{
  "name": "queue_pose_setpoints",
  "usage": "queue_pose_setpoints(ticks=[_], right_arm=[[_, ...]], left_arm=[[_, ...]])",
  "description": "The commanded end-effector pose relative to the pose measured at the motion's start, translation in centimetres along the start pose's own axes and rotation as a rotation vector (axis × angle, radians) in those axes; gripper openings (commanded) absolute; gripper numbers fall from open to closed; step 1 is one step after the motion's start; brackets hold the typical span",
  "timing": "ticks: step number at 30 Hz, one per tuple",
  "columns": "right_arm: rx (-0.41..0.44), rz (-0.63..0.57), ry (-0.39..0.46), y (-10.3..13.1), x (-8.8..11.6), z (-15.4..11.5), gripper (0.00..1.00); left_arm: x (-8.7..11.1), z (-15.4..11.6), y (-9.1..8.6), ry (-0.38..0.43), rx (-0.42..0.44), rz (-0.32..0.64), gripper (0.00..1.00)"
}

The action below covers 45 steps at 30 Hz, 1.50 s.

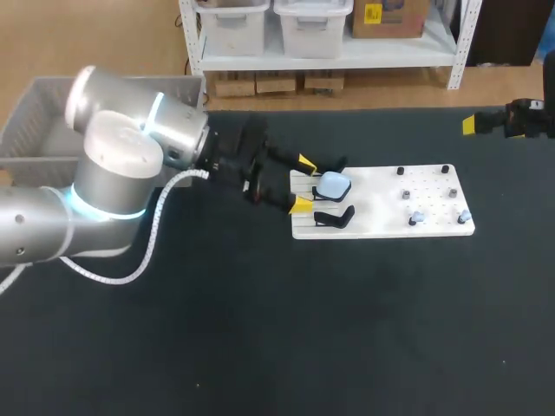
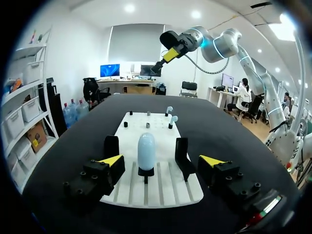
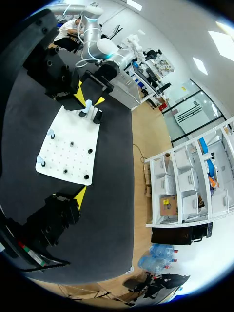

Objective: Pick up each earbud case from the left stands, insert the matching earbuds, close the lid, and place the case in the box.

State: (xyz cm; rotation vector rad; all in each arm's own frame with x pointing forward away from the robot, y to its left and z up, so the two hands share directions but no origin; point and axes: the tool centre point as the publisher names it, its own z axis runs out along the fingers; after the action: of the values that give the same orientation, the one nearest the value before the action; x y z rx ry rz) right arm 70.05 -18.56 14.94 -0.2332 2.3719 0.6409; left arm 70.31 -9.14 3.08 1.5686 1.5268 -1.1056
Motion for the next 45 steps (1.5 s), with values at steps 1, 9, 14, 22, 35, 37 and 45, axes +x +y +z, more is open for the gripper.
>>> queue_pose_setpoints(ticks=[1, 9, 14, 22, 35, 37, 45], right_arm=[[0.000, 0.000, 0.000, 0.0, 0.0, 0.0, 1.00], [0.000, 0.000, 0.000, 0.0, 0.0, 0.0, 1.00], [0.000, 0.000, 0.000, 0.0, 0.0, 0.0, 1.00], [0.000, 0.000, 0.000, 0.0, 0.0, 0.0, 1.00], [0.000, 0.000, 0.000, 0.0, 0.0, 0.0, 1.00], [0.000, 0.000, 0.000, 0.0, 0.0, 0.0, 1.00], [0.000, 0.000, 0.000, 0.0, 0.0, 0.0, 1.00]], left_arm=[[0.6, 0.5, -0.2, -0.016, -0.022, 0.001, 1.00], [0.7, 0.9, 0.6, -0.020, -0.007, 0.007, 0.96], [0.5, 1.1, 1.1, -0.020, -0.004, 0.010, 0.69], [0.5, 1.7, 1.6, -0.012, 0.013, 0.009, 0.77], [0.2, 2.1, 2.3, -0.010, 0.035, 0.011, 0.60], [0.2, 2.1, 2.4, -0.008, 0.037, 0.011, 0.64], [0.4, 2.4, 2.5, 0.001, 0.039, 0.007, 0.72]])
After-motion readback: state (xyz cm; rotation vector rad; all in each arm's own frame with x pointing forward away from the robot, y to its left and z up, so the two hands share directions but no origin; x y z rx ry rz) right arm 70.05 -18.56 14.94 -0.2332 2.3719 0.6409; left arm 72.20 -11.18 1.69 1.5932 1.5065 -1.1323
